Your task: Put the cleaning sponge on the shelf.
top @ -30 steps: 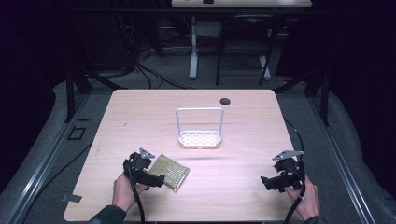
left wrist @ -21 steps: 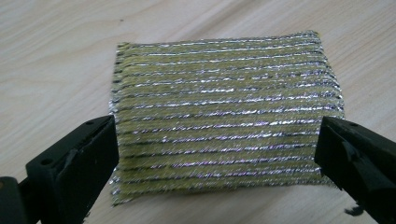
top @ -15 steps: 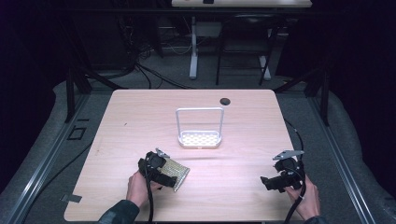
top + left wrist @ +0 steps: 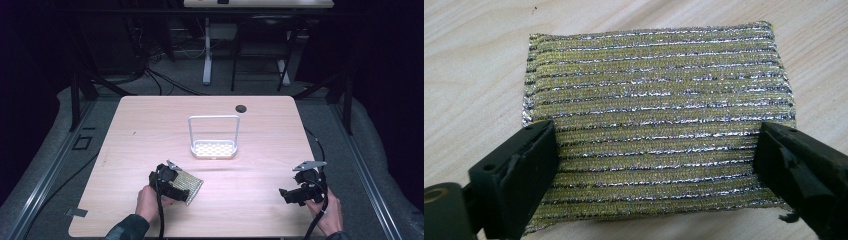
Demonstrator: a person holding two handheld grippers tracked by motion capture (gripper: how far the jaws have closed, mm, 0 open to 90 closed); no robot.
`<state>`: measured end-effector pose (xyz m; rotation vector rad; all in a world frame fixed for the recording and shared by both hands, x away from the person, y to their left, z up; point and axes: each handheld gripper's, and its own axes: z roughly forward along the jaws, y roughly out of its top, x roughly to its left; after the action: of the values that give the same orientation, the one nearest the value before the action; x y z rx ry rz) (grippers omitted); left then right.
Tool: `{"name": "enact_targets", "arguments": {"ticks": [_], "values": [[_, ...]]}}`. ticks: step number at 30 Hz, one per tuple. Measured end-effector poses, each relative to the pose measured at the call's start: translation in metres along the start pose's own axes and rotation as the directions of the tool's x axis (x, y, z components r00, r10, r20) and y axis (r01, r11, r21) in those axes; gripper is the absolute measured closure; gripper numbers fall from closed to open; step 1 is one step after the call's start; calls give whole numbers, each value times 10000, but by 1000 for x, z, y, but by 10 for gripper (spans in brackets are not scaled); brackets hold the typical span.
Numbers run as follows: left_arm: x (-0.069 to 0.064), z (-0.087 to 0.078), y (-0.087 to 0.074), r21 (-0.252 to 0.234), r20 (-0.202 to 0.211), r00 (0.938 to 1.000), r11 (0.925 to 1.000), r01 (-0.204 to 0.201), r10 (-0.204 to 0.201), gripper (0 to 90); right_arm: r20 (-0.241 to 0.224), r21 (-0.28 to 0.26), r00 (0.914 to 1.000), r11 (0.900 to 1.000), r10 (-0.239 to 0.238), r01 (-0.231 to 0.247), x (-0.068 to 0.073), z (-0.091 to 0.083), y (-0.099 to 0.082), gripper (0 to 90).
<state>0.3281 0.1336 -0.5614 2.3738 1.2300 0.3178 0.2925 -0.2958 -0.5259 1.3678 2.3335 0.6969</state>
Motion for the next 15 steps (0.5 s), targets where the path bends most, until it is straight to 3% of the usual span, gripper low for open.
{"name": "enact_targets", "arguments": {"ticks": [15], "values": [[3, -4, -3, -351, -15, 10000, 9994, 10, -11, 206, 103, -222, 9999, 9997, 43, -41, -1, -7, 1, 0]]}}
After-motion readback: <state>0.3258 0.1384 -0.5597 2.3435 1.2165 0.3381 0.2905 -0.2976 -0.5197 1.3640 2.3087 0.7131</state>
